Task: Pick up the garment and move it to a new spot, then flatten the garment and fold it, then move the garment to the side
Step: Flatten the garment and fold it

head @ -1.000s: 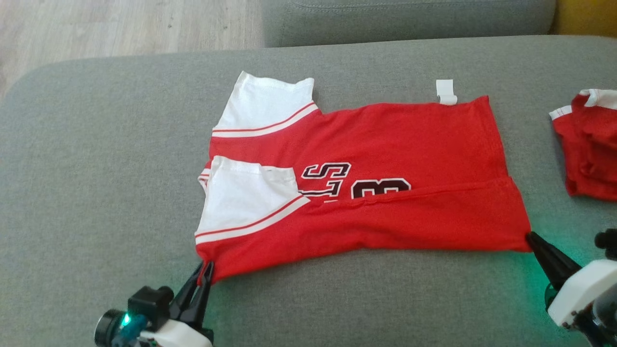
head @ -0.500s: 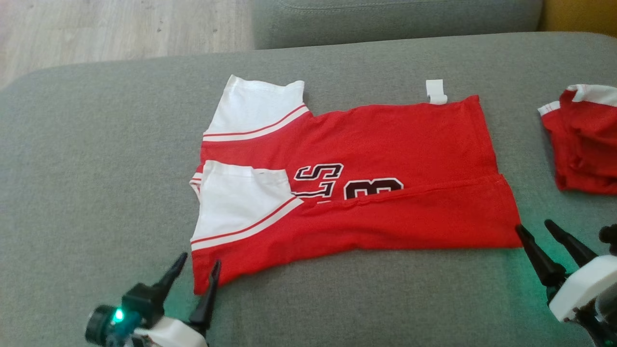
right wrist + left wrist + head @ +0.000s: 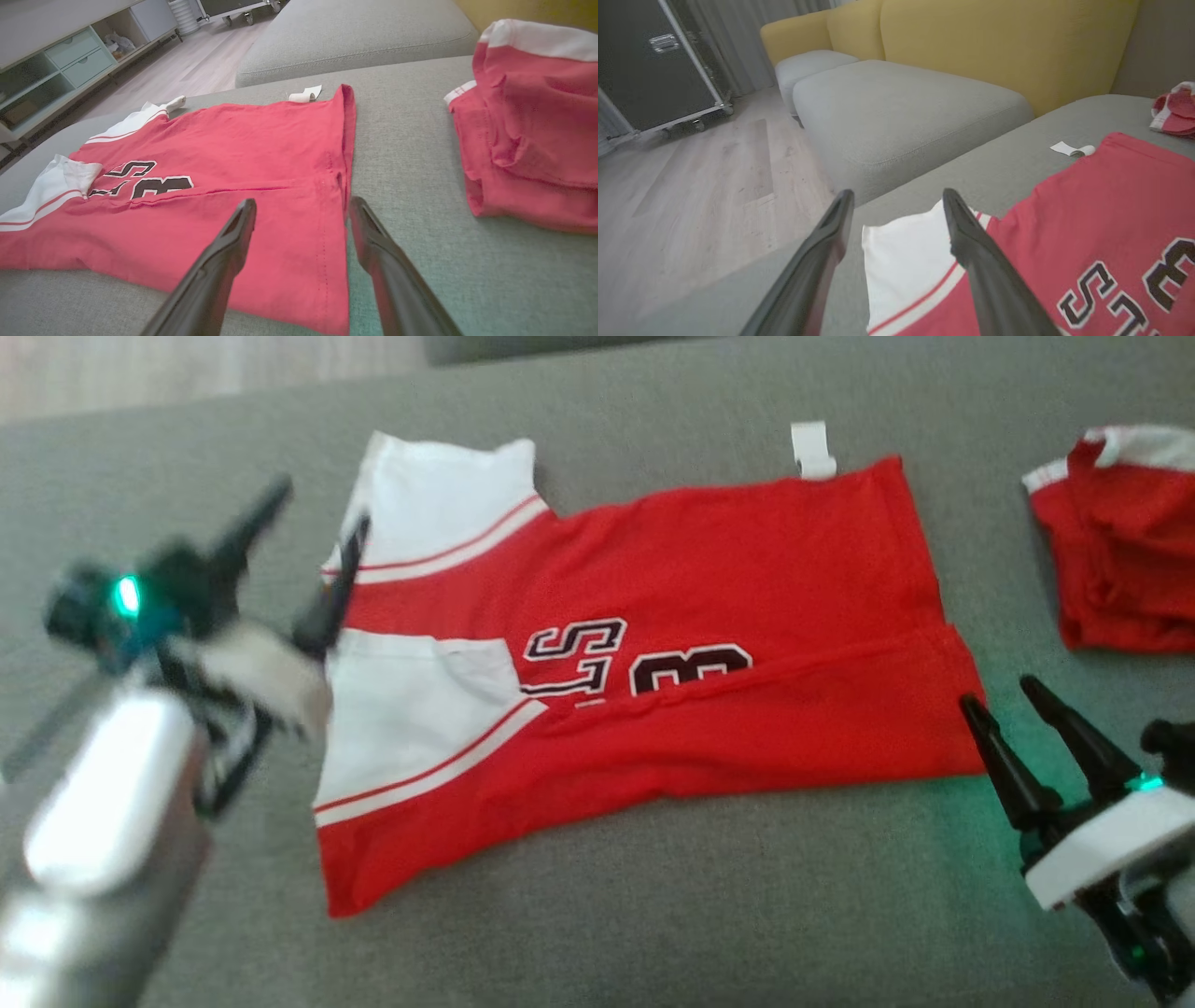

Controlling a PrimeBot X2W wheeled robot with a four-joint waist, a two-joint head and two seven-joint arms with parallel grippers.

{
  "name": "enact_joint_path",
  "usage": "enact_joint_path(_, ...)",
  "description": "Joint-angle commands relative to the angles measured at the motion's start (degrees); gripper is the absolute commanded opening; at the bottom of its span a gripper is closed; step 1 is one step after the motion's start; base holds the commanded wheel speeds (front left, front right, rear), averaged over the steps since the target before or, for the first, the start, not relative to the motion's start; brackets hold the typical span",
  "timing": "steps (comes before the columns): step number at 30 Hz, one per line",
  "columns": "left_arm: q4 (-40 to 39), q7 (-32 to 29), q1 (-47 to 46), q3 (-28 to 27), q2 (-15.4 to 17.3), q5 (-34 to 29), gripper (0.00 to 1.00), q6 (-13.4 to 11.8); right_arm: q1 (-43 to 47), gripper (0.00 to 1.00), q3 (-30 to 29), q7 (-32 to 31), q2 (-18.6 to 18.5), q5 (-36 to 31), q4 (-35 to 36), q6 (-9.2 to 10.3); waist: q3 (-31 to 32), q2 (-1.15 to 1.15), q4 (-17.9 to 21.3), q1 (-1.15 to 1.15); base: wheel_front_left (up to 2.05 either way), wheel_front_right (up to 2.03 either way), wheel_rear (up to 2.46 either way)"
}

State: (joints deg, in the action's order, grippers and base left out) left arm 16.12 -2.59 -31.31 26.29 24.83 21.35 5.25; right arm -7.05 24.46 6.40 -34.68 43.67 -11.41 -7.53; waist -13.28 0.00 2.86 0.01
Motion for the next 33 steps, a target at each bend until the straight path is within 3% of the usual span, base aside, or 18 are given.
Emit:
enact_joint_path(1, 0.86, -2.01, -7.3, -1.2, 2.7, 0.94, 1.0, 1.07, -2.46, 1.0, -0.36, -0.6, -0.93, -1.35, 2.37, 0.04, -4.57, 0.0, 2.81, -0.01, 0.0, 0.0, 0.0)
enact_joint_path(7, 11.25, -10.81, -22.31, 4.18, 5.93, 4.92, 1.0, 2.19, -6.54, 1.0, 0.59, -2.3, 1.3, -3.34, 4.56, 0.04, -10.66, 0.0, 6.68, -0.01, 0.0, 0.0, 0.0)
enact_joint_path(13, 17.25, -15.77, -30.48, 11.57, 9.92, 9.99, 1.0, 2.22, -9.32, 1.0, 1.76, -2.46, 2.2, -4.05, 4.74, 0.04, -14.0, 0.0, 9.25, -0.01, 0.0, 0.0, 0.0)
enact_joint_path(21, 23.25, -20.14, -36.57, 19.72, 15.92, 13.42, 1.0, 2.23, -11.78, 1.0, 3.44, -1.27, 3.43, -4.3, 3.72, 0.04, -17.2, 0.0, 11.96, -0.01, 0.0, 0.0, 0.0)
enact_joint_path(33, 25.04, -22.5, -40.4, 26.57, 18.1, 21.34, 1.0, 2.24, -14.56, 1.0, 5.5, 0.95, 3.95, -3.37, 0.84, 0.04, -19.16, 0.0, 13.13, -0.01, 0.0, 0.0, 0.0)
